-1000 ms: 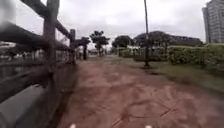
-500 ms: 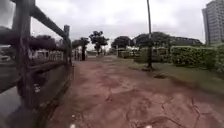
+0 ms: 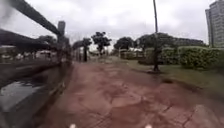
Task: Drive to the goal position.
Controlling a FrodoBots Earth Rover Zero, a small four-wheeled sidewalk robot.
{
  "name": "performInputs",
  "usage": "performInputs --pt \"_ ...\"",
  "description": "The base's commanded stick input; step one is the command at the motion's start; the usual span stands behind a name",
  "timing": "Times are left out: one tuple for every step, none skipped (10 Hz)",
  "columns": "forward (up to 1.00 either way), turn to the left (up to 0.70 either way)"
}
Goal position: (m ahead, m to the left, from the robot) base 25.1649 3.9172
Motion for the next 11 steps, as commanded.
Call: performInputs --pt "0.85 0.01" --pt "0.85 0.01" --pt "0.85 0.01" --pt "0.85 0.01" --pt "0.85 0.01" --pt "0.85 0.01" --pt "0.85 0.01" --pt "0.85 0.01" --pt "0.85 0.01" --pt "0.85 0.01" --pt "0.85 0.01"
